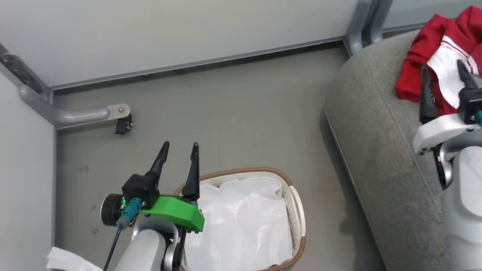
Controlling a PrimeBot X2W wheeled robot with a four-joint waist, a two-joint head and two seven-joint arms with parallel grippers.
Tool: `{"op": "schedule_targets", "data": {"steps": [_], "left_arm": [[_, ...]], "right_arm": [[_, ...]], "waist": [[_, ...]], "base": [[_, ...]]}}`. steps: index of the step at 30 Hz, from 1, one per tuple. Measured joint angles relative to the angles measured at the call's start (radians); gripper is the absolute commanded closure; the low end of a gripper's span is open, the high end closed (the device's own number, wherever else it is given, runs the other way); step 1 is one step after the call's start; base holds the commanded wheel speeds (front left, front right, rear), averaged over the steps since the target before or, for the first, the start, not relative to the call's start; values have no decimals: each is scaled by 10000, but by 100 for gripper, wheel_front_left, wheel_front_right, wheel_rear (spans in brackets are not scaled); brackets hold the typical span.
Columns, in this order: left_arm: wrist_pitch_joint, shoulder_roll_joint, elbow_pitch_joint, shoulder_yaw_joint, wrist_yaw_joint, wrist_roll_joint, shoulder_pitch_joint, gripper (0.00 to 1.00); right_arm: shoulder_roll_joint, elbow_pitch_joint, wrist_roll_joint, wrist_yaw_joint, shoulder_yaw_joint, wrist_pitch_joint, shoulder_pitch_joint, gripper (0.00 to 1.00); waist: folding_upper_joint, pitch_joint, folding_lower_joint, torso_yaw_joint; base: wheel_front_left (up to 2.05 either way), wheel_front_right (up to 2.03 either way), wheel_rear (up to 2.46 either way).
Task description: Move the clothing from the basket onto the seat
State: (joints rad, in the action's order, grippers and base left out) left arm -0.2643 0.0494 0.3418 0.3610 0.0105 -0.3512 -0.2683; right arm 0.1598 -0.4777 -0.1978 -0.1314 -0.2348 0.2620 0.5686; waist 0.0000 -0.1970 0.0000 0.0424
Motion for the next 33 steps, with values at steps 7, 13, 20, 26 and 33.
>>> {"op": "schedule_targets", "data": {"steps": [7, 13, 20, 26, 33], "left_arm": [[-2, 6, -136, -1289, 25, 71, 1071, 0], [0, 6, -372, -1816, -31, 92, 1930, 0], [-2, 4, -585, -1891, -58, -10, 2544, 0], [-2, 2, -554, -1854, -59, -130, 2646, 0], [-2, 2, -359, -1835, -150, -84, 2768, 0]], "right_arm": [[-995, 456, 673, 0, 159, -2, -1216, 0], [-1099, 748, 1935, 0, 963, 0, -2252, 0], [-1118, 1078, 2874, 0, 1450, 0, -3647, 0], [-1120, 1492, 3003, 0, 1701, -2, -4599, 0], [-1116, 1603, 3231, 0, 1881, -2, -4956, 0]], "waist": [[0, 782, 0, -817], [0, 1329, -1, -1130], [0, 1777, 0, -1307], [0, 2005, 0, -1347], [0, 2095, 0, -1212]], "base": [[0, 0, 0], [0, 0, 0], [0, 0, 0], [0, 0, 0], [0, 0, 0]]}}
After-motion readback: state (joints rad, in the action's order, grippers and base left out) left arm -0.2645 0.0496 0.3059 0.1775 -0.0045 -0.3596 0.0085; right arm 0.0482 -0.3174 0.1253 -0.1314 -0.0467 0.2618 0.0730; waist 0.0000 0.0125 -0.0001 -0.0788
